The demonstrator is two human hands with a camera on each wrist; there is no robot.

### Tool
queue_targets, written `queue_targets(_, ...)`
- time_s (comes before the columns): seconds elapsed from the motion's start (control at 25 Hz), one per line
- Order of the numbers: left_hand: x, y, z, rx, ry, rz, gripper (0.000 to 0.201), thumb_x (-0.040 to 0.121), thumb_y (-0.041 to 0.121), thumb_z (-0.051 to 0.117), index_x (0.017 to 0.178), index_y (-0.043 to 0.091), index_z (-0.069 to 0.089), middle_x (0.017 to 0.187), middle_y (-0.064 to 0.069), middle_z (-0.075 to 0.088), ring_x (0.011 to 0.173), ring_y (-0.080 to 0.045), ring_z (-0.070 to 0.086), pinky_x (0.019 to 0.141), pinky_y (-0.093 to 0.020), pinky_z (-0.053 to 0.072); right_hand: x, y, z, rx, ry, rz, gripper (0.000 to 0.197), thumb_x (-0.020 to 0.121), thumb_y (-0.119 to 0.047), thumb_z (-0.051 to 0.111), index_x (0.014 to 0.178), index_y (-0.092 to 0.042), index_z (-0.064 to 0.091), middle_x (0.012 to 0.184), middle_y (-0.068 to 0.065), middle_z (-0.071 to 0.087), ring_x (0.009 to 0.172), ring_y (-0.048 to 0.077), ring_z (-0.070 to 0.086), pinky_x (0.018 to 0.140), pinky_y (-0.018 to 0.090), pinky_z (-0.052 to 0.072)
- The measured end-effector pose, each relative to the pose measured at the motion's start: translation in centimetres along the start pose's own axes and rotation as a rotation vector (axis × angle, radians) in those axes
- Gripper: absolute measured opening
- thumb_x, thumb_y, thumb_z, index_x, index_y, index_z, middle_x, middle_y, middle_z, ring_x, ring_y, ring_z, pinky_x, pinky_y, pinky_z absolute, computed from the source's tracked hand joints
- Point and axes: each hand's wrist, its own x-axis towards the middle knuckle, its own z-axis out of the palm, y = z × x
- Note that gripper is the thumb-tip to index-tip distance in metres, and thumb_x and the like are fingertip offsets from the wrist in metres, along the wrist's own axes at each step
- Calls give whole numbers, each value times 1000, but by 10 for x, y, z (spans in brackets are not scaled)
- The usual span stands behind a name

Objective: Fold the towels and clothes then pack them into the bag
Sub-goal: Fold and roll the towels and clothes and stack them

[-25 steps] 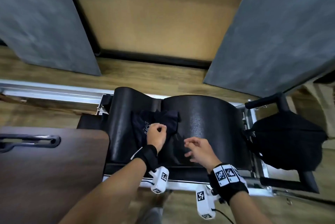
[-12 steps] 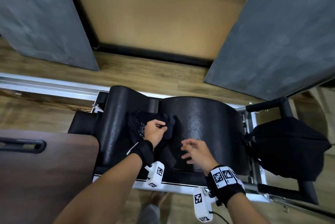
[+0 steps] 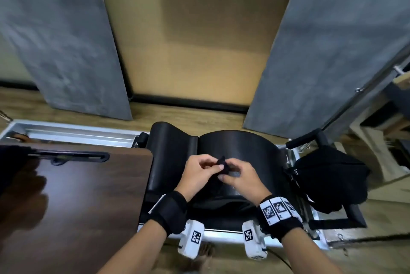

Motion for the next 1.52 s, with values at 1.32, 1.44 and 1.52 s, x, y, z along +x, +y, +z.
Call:
queue_targets(1.32, -405, 107, -286, 196, -215, 565, 25, 98, 22, 77, 77, 9, 73, 75, 12, 59, 75, -4, 55, 74, -19, 39, -325, -304, 210, 305, 87, -333, 21, 100, -23, 68, 89, -6, 73, 79, 5, 68, 77, 14, 60, 71, 21, 48)
queue_targets(1.44, -426, 103, -311, 275, -180, 638, 16, 96, 26, 79, 81, 23, 75, 79, 9, 64, 75, -3, 58, 72, -17, 41, -338, -315, 242, 264, 163, -355, 16, 98, -16, 71, 88, -4, 72, 75, 7, 66, 73, 15, 56, 70, 24, 46)
queue_targets(1.52, -436, 88, -339, 360, -251, 535, 15, 93, 32, 83, 82, 29, 74, 83, 10, 70, 80, -2, 65, 73, -19, 46, -341, -321, 250, 321, 301, -362, 18, 102, -18, 66, 92, -3, 66, 78, 11, 61, 77, 22, 53, 77, 33, 45)
